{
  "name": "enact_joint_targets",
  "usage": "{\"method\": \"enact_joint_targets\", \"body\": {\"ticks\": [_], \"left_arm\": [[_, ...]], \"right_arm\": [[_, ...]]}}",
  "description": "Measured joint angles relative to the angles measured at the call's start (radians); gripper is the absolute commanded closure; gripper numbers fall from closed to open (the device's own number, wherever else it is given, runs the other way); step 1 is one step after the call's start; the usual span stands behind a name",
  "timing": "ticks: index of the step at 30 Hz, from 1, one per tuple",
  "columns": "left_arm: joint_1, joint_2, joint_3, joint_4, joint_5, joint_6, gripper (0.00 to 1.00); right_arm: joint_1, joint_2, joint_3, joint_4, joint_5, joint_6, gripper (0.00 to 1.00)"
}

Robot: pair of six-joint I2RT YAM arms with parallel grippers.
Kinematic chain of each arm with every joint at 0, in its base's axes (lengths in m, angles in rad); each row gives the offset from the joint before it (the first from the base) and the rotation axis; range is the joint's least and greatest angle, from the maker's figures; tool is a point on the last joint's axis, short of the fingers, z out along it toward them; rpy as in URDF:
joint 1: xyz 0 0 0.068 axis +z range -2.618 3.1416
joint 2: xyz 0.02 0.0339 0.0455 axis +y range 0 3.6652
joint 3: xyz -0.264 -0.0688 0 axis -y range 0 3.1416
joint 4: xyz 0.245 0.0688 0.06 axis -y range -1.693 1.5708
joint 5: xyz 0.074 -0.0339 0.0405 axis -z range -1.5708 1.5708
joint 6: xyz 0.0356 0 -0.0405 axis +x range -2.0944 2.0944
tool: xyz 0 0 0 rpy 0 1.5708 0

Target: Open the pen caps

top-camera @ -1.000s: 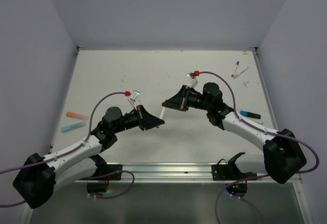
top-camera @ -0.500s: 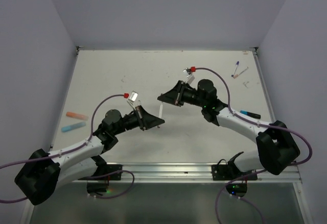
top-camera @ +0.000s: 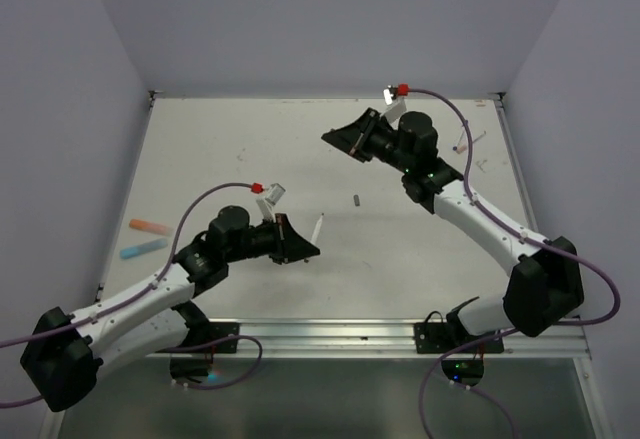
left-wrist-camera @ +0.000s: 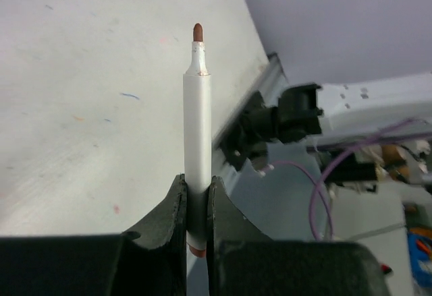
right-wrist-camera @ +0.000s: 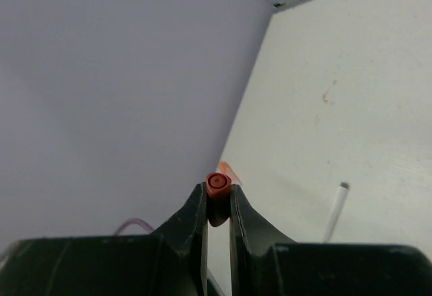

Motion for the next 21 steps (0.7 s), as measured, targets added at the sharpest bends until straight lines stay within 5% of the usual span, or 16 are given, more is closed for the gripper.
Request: {"method": "enact_joint_targets", "body": {"ticks": [9,21], "left_arm": [[0.074,0.092,0.301,-0.586,-0.549,0.217,1.0],[0.172,0.343,0.33,-0.723,-0.86,0.289,1.0]], "right_arm": [[-0.014,-0.025,0.017,-0.531,0.105,-0.267,1.0],[-0.164,-0.021,-0.066,-0.706,0.137,-0.416,1.0]]}}
